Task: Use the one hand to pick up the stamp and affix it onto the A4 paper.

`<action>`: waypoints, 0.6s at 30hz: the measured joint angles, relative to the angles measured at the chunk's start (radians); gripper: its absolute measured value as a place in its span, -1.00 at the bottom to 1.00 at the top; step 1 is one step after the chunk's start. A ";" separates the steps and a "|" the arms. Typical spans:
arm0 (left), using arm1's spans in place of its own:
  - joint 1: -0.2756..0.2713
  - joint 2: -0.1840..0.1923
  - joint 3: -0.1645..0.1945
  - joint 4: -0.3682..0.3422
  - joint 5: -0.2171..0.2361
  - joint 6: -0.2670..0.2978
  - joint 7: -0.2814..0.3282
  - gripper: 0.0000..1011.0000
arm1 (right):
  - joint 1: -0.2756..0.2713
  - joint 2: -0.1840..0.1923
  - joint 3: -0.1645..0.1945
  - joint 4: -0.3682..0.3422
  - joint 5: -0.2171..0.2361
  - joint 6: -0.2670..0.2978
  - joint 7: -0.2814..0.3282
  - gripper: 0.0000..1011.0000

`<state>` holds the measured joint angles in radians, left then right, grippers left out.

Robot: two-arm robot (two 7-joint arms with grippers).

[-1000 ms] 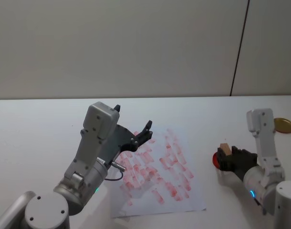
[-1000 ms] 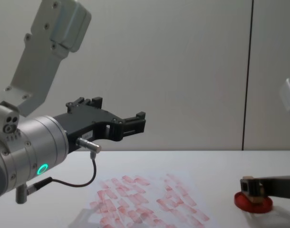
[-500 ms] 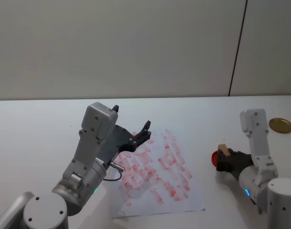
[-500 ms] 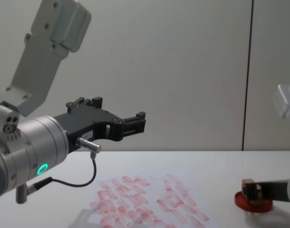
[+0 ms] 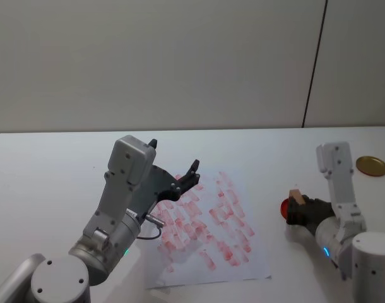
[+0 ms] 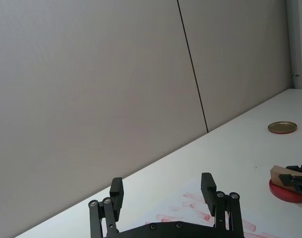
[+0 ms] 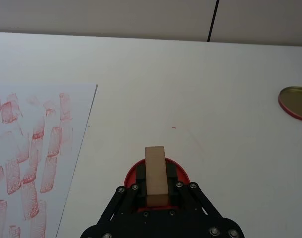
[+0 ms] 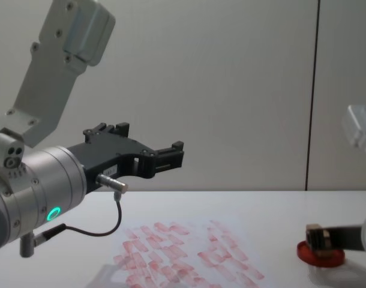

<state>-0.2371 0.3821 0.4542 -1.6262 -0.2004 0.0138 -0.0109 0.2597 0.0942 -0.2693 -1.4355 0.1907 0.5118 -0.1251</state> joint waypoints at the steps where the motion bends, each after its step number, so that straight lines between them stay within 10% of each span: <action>1: 0.000 0.000 0.000 0.000 0.000 0.000 0.000 0.96 | 0.000 0.000 0.000 -0.003 -0.002 -0.001 0.000 -0.57; 18: 0.000 0.000 0.000 0.000 0.000 0.000 0.000 0.96 | 0.045 -0.016 -0.001 -0.074 -0.054 -0.048 0.055 -0.57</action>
<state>-0.2371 0.3821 0.4542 -1.6262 -0.2004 0.0138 -0.0109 0.3048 0.0779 -0.2701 -1.5094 0.1367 0.4634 -0.0697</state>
